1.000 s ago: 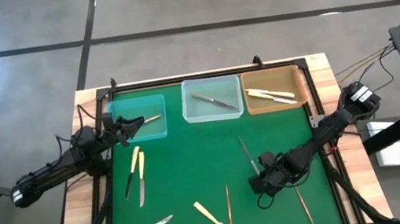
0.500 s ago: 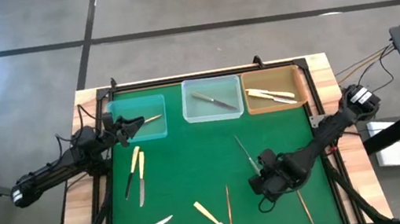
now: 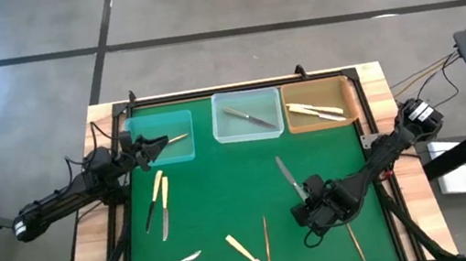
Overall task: Sort silverware by color (type)
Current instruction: Put the green knife into the transparent bin, then put the gold knife into the blue bin
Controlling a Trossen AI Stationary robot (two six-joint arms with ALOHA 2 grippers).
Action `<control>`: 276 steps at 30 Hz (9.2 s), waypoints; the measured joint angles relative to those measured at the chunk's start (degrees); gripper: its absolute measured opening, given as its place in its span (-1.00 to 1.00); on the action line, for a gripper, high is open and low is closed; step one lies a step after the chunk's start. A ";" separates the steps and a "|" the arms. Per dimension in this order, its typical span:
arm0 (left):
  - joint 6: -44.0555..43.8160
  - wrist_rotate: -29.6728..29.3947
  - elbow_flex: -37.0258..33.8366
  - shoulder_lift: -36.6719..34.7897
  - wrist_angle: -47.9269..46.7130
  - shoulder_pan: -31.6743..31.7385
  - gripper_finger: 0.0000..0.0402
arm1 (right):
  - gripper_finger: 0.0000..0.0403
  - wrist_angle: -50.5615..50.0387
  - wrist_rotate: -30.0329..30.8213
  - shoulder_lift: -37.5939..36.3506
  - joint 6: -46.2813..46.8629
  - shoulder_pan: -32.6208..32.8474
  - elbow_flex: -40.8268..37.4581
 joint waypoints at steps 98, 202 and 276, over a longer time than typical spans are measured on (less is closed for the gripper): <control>0.00 0.00 0.00 0.35 -0.01 0.00 -0.46 | -0.95 -15.39 14.68 -0.57 -56.76 -24.84 16.86; 0.00 0.01 0.00 0.33 -0.04 0.00 -0.46 | -0.17 11.65 -19.25 4.52 27.73 22.37 -6.21; 0.00 0.01 0.00 0.35 0.00 -0.01 -0.46 | -0.94 -17.77 10.41 -4.85 -29.55 -19.87 14.23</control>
